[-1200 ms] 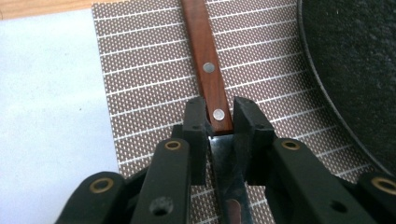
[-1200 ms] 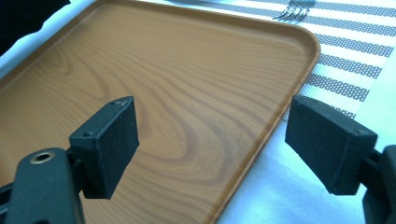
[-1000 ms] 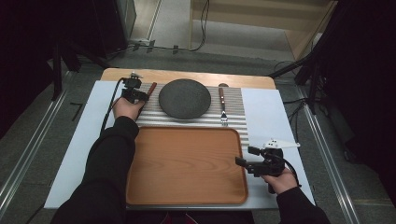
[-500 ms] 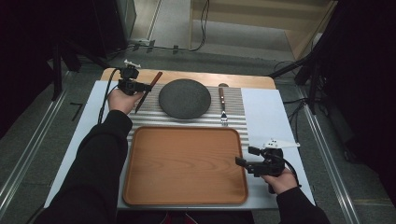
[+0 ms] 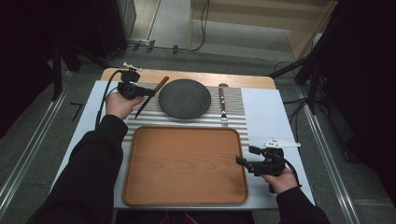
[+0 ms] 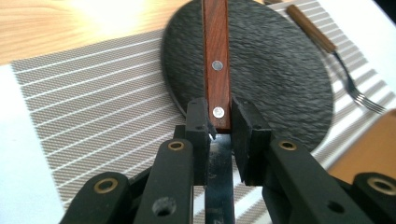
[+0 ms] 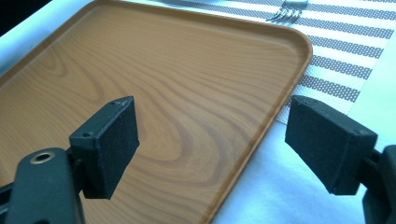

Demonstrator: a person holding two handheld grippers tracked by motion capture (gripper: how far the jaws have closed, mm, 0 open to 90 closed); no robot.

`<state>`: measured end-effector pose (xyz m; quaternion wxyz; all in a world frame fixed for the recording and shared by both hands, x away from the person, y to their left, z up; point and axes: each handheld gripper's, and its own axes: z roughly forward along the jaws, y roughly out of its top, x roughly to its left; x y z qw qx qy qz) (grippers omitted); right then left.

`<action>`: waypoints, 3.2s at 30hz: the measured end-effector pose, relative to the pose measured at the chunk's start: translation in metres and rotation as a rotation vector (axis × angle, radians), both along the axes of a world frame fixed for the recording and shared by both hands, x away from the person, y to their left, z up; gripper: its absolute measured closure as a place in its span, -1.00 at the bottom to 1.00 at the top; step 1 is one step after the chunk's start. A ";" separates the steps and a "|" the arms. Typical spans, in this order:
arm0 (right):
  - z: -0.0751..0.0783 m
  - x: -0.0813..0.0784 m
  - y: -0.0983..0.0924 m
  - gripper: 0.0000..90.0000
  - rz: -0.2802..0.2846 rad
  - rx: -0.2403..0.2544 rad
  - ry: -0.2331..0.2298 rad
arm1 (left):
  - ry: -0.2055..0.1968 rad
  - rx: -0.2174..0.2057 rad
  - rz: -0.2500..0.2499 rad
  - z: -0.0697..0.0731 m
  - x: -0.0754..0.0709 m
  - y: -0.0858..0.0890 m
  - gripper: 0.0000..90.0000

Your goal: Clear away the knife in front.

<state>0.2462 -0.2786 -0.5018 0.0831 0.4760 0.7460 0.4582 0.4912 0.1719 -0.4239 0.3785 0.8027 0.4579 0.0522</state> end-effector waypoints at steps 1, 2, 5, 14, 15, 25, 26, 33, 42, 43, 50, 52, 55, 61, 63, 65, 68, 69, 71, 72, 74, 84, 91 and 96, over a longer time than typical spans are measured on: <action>0.000 0.000 0.000 -0.66 0.001 -0.001 -0.001 | 0.002 -0.006 -0.002 0.001 -0.002 -0.001 0.74; 0.000 0.000 0.000 -0.66 0.001 0.000 -0.001 | 0.003 -0.003 -0.018 0.001 -0.005 -0.001 0.74; 0.000 0.000 0.000 -0.66 0.003 0.001 -0.001 | 0.005 -0.002 -0.042 0.001 -0.013 -0.004 0.74; 0.000 0.000 0.001 -0.66 0.008 0.005 0.000 | 0.014 -0.026 -0.118 0.006 -0.032 -0.012 0.74; 0.000 0.000 0.001 -0.66 0.009 0.003 0.001 | 0.013 -0.030 -0.122 0.008 -0.035 -0.012 0.74; -0.001 0.000 0.002 -0.66 0.016 0.003 0.005 | 0.011 -0.046 -0.173 0.008 -0.061 -0.012 0.74; -0.001 -0.001 0.002 -0.66 0.015 0.003 0.006 | 0.011 -0.046 -0.173 0.008 -0.061 -0.012 0.74; -0.001 -0.001 0.002 -0.66 0.014 0.003 0.008 | -0.011 -0.078 -0.164 -0.002 -0.080 -0.007 0.74; 0.000 -0.002 0.004 -0.66 0.020 0.002 0.008 | 0.009 -0.068 -0.186 -0.013 -0.094 -0.010 0.74; 0.000 -0.002 0.003 -0.66 0.021 0.003 0.008 | 0.011 -0.064 -0.191 -0.013 -0.096 -0.010 0.74; 0.000 -0.004 0.004 -0.66 0.027 0.003 0.005 | 0.009 -0.067 -0.195 -0.014 -0.110 -0.009 0.74; 0.000 -0.004 0.004 -0.66 0.027 0.003 0.006 | 0.009 -0.062 -0.199 -0.015 -0.114 -0.009 0.74; 0.001 -0.003 0.005 -0.66 0.030 0.000 0.007 | 0.010 -0.065 -0.203 -0.017 -0.121 -0.010 0.74; 0.001 -0.003 0.006 -0.66 0.035 -0.001 0.004 | -0.012 -0.060 -0.225 -0.022 -0.133 -0.013 0.74; 0.002 -0.003 0.007 -0.66 0.038 -0.002 0.000 | -0.012 -0.062 -0.230 -0.024 -0.136 -0.015 0.74; 0.002 -0.003 0.008 -0.66 0.041 -0.002 -0.002 | -0.007 -0.057 -0.237 -0.027 -0.142 -0.017 0.74; 0.003 -0.003 0.009 -0.66 0.048 -0.005 -0.002 | -0.003 -0.042 -0.244 -0.029 -0.149 -0.016 0.74; 0.003 -0.003 0.010 -0.66 0.049 -0.004 -0.003 | 0.001 -0.040 -0.242 -0.029 -0.151 -0.016 0.74; 0.003 -0.003 0.010 -0.66 0.051 -0.004 -0.005 | 0.000 -0.035 -0.246 -0.030 -0.153 -0.015 0.74; 0.003 -0.003 0.010 -0.66 0.051 -0.004 -0.005 | 0.001 -0.037 -0.241 -0.030 -0.155 -0.014 0.74; 0.003 -0.002 0.011 -0.66 0.055 -0.004 -0.004 | 0.006 -0.046 -0.246 -0.032 -0.159 -0.013 0.74; 0.003 0.000 0.014 -0.66 0.060 -0.003 -0.005 | 0.035 -0.024 -0.260 -0.043 -0.178 -0.011 0.73; 0.003 0.002 0.015 -0.66 0.067 -0.007 -0.008 | 0.064 -0.004 -0.276 -0.056 -0.183 -0.012 0.73; 0.003 0.002 0.016 -0.66 0.072 -0.008 -0.007 | 0.093 0.019 -0.287 -0.063 -0.181 -0.014 0.73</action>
